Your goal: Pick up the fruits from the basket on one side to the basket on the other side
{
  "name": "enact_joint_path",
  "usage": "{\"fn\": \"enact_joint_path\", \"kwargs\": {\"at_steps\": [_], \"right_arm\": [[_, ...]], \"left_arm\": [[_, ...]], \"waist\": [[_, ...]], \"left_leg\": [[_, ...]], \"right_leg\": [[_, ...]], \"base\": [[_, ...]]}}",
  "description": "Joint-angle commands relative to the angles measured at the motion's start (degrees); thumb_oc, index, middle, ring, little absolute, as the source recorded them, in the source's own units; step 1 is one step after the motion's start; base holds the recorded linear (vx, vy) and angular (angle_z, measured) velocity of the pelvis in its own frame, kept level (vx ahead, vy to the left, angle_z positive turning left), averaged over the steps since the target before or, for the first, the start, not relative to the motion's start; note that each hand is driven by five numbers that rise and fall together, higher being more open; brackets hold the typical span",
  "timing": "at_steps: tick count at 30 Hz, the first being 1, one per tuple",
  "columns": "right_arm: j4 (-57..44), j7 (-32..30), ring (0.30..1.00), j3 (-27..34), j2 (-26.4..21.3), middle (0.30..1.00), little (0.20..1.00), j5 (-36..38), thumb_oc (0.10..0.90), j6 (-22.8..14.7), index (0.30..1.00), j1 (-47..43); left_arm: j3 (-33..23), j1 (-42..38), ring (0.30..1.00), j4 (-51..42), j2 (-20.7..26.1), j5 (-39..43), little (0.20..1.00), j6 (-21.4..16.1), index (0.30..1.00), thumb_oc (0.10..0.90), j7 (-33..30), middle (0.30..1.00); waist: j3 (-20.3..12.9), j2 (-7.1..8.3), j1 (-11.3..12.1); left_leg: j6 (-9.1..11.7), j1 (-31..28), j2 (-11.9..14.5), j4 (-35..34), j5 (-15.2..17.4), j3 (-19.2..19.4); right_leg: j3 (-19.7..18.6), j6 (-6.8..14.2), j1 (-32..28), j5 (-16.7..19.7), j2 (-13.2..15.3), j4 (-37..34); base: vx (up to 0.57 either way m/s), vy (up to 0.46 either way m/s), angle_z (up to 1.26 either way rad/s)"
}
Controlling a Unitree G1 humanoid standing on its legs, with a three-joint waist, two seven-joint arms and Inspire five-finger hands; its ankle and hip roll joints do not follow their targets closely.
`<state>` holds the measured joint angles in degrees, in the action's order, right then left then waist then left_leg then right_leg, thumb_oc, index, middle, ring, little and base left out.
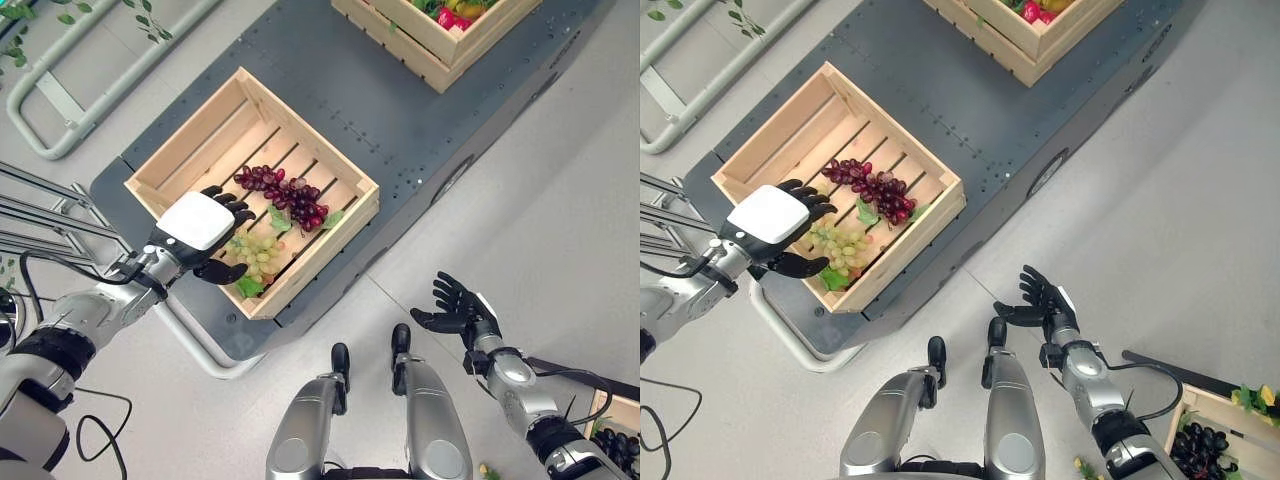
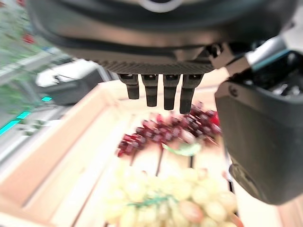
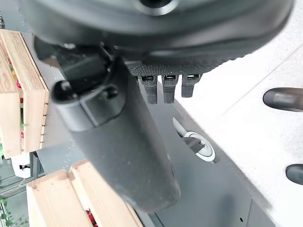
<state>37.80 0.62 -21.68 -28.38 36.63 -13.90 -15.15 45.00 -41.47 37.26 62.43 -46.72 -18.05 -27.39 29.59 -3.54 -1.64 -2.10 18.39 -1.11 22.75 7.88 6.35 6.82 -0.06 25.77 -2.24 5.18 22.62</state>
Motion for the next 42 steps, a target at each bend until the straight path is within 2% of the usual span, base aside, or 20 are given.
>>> {"fn": "enact_joint_path", "kwargs": {"at_steps": [1, 11, 14, 19, 24, 30, 32, 35, 36, 38, 42], "right_arm": [[-5.5, -1.3, 0.9, 0.2, -2.4, 0.9, 0.9, 3.2, 0.8, -3.6, 0.9, -0.2], [-5.9, -0.9, 0.9, 0.2, -3.6, 0.9, 0.9, 4.0, 0.8, -2.5, 0.9, -3.4], [-5.9, -1.0, 0.9, 0.4, -3.8, 0.9, 0.9, 4.6, 0.8, -2.0, 0.9, -4.3], [-4.5, -0.9, 0.9, 0.3, -3.3, 0.9, 0.9, 5.0, 0.8, -2.3, 0.9, -5.4], [-3.4, -0.8, 0.9, 0.1, -3.2, 0.9, 0.9, 5.2, 0.8, -2.2, 0.9, -6.5], [-3.7, -0.4, 0.9, -0.1, -3.6, 0.9, 0.9, 6.6, 0.8, -2.4, 0.9, -8.2], [-3.9, -0.1, 0.9, -0.1, -3.5, 0.9, 0.9, 7.3, 0.8, -2.6, 0.9, -8.4], [-6.1, 0.2, 0.9, -0.7, -4.0, 0.9, 0.9, 8.6, 0.8, -3.0, 0.9, -9.4], [-6.6, 0.4, 0.9, -0.7, -4.1, 0.9, 0.9, 8.6, 0.8, -3.1, 0.9, -9.6], [-9.7, 1.7, 0.9, -1.3, -4.8, 0.9, 0.9, 8.4, 0.8, -4.0, 0.9, -9.7], [-14.2, 1.9, 0.9, -2.1, -5.3, 0.9, 0.9, 8.8, 0.8, -4.7, 0.9, -9.3]], "left_arm": [[-2.6, -5.0, 0.9, 0.5, 7.3, -1.2, 0.9, 1.5, 0.9, 0.8, 0.7, 0.9], [2.5, -13.1, 0.9, 2.4, 7.9, -3.2, 0.9, 3.2, 0.9, 0.8, 4.9, 0.9], [3.6, -15.3, 0.9, 3.6, 7.9, -2.6, 0.9, 4.5, 0.9, 0.8, 10.6, 0.9], [4.3, -16.2, 0.9, 5.1, 8.0, -3.7, 0.9, 4.3, 0.9, 0.8, 13.6, 0.9], [5.9, -18.0, 0.9, 5.0, 7.9, -5.2, 0.9, 3.6, 0.9, 0.8, 14.1, 0.9], [8.2, -21.2, 0.9, 5.0, 7.3, -6.3, 0.9, 4.8, 0.9, 0.8, 16.0, 0.9], [8.7, -22.1, 0.9, 5.8, 6.9, -7.3, 0.9, 6.1, 0.9, 0.8, 17.5, 0.9], [9.3, -23.1, 0.9, 8.3, 5.7, -10.0, 0.9, 11.7, 0.9, 0.8, 19.8, 0.9], [9.3, -23.3, 0.9, 8.6, 5.6, -10.4, 0.9, 12.5, 0.9, 0.8, 19.9, 0.9], [9.0, -23.4, 0.9, 9.6, 5.0, -11.5, 0.9, 17.4, 0.9, 0.8, 21.8, 0.9], [7.8, -22.6, 0.9, 11.2, 4.7, -13.6, 0.9, 22.5, 0.9, 0.8, 24.5, 0.9]], "waist": [[-1.1, 0.78, -0.5], [0.2, 1.9, -0.4], [0.2, 2.49, -0.2], [0.2, 3.14, 0.2], [0.2, 3.11, 0.4], [0.2, 3.8, 0.7], [0.2, 4.29, 0.8], [0.2, 5.23, 0.6], [0.2, 5.39, 0.6], [0.2, 6.09, 0.5], [0.2, 7.1, 0.4]], "left_leg": [[0.0, 5.7, 2.4, 7.0, 2.8, 1.4], [-0.5, 12.7, 3.7, 13.0, 4.4, 1.8], [-0.6, 15.3, 4.1, 14.9, 4.9, 1.5], [-0.5, 17.1, 4.3, 15.0, 4.5, 1.3], [-0.5, 18.3, 4.1, 15.0, 4.3, 1.2], [-0.4, 21.2, 4.1, 15.8, 4.0, 0.8], [-0.4, 22.3, 4.2, 16.2, 4.0, 0.7], [-0.4, 24.2, 4.4, 16.3, 3.6, 0.2], [-0.4, 24.8, 4.4, 16.5, 3.5, 0.1], [-0.4, 26.0, 4.6, 16.6, 3.3, -0.2], [-0.2, 27.7, 4.8, 16.9, 3.0, -0.7]], "right_leg": [[0.1, 2.7, -2.0, -6.4, 4.7, 5.2], [-0.1, 2.8, 5.0, -6.8, 3.8, 10.3], [-0.1, 2.7, 7.8, -7.0, 3.9, 12.5], [0.1, 2.7, 9.9, -6.7, 3.9, 13.1], [0.4, 2.7, 11.1, -6.6, 4.1, 13.4], [1.3, 2.4, 13.7, -6.4, 4.4, 14.5], [1.7, 2.3, 14.8, -6.4, 4.4, 15.0], [2.4, 2.1, 16.4, -6.3, 4.2, 15.6], [2.5, 2.0, 16.9, -6.3, 4.2, 15.7], [2.9, 1.9, 18.0, -6.2, 4.2, 15.8], [3.4, 1.8, 19.4, -6.1, 4.2, 16.1]], "base": [[-0.11, 0.039, 0.0], [-0.08, 0.034, 0.0], [-0.06, 0.022, 0.02], [-0.04, 0.007, -0.02], [0.0, 0.0, 0.0], [-0.03, 0.022, 0.06], [-0.02, 0.019, 0.1], [-0.03, 0.035, 0.04], [-0.02, 0.037, 0.03], [0.0, 0.0, 0.0], [0.0, 0.0, 0.0]]}}
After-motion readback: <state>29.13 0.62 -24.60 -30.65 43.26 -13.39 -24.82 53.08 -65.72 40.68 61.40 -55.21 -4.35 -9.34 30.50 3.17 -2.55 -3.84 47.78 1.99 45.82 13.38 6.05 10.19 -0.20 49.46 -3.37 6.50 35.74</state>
